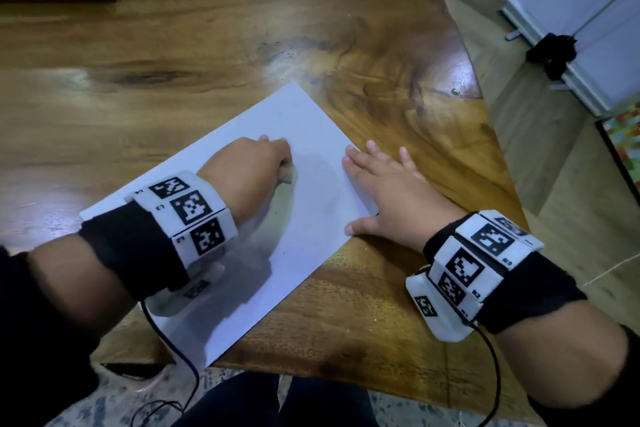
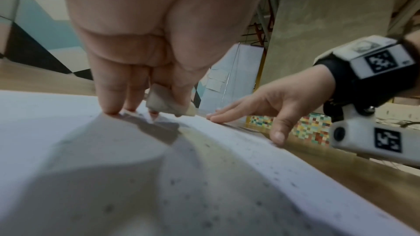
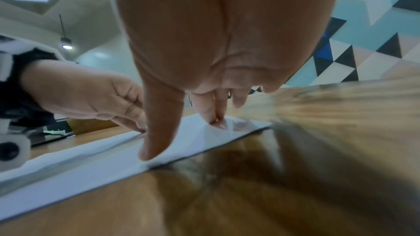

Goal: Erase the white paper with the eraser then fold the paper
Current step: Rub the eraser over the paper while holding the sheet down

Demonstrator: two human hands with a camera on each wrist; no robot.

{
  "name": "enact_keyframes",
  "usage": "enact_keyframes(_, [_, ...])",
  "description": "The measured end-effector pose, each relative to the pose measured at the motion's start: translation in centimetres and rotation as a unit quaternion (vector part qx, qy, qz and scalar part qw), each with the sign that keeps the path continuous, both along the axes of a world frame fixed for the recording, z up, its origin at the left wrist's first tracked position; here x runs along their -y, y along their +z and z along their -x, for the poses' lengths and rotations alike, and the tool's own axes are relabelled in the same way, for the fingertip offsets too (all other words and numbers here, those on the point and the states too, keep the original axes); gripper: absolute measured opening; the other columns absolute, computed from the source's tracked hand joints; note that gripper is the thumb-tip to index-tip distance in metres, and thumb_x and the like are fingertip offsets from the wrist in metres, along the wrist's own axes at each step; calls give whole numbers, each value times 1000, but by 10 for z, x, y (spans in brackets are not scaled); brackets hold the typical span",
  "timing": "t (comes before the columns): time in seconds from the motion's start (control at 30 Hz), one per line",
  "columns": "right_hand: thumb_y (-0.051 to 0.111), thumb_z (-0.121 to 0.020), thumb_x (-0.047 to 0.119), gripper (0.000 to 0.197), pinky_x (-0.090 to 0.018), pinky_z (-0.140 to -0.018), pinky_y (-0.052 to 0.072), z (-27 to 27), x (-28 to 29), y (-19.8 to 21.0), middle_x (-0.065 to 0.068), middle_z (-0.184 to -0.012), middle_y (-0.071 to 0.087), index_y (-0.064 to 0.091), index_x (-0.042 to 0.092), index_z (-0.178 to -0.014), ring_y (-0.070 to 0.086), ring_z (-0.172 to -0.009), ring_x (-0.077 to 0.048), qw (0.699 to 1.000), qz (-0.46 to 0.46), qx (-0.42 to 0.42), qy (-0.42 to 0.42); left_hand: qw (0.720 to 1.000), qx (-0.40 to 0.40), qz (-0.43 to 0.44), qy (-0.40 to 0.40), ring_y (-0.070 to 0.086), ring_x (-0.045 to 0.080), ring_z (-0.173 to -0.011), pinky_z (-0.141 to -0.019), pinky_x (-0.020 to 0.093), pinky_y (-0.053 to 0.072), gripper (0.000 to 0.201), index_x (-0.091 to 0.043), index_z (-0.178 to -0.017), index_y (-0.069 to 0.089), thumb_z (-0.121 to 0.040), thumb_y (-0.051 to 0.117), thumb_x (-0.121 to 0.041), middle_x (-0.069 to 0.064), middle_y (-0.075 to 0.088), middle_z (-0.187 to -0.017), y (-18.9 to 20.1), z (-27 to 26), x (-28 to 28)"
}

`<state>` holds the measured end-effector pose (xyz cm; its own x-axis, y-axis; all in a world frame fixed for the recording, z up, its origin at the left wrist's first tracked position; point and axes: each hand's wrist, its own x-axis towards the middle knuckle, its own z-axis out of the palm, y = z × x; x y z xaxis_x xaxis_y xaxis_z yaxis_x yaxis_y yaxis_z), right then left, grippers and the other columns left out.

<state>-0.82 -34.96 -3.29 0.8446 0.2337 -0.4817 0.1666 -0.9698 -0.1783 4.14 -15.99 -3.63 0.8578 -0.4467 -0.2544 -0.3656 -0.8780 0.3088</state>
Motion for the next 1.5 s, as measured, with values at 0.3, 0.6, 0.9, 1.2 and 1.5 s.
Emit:
enact_keyframes(0.3, [60,-81,55,107,-32,-115,-14,6,-4,-11,4,-155,-26,-12,16,-149,-19,-143,-9,1000,-21,-13,-16,999,-34,38,18,54,33,-71,-68,41,44,13,-15,-79,46,-83,42,-3,14,62,-82,6,19,-16])
enact_keyframes(0.6, [62,-81,53,108,-45,-112,-20,-9,-2,-2,9,-154,-27,-15,20,-149,-25,-141,-10,998,40,-37,30,995,-56,-80,-20,49,20,-61,-44,21,26,17,-20,-88,46,-82,46,-5,-3,52,-61,18,32,-23])
enact_keyframes(0.9, [61,-86,41,98,-36,-113,-17,-8,-6,-3,6,-155,-24,-11,17,-149,-22,-142,-9,999,24,-34,11,997,-54,-53,17,45,20,-60,-50,29,32,14,-24,-86,47,-82,47,-11,-3,49,-62,26,42,-31])
enact_keyframes(1.2, [67,-79,47,109,-29,-115,-11,1,-7,-7,4,-154,-27,-10,14,-149,-19,-143,-8,998,-33,-42,-14,998,-51,19,-12,55,27,-92,-79,30,42,24,-11,-105,61,-83,58,-19,4,66,-86,19,-39,31])
enact_keyframes(1.5, [67,-71,62,125,-32,-116,-11,9,-17,-12,-5,-152,-33,-17,7,-147,-25,-142,-17,998,-38,-31,-34,997,17,73,-2,49,24,-75,-68,26,31,15,-10,-84,67,-77,64,-22,2,52,-74,-5,-35,16])
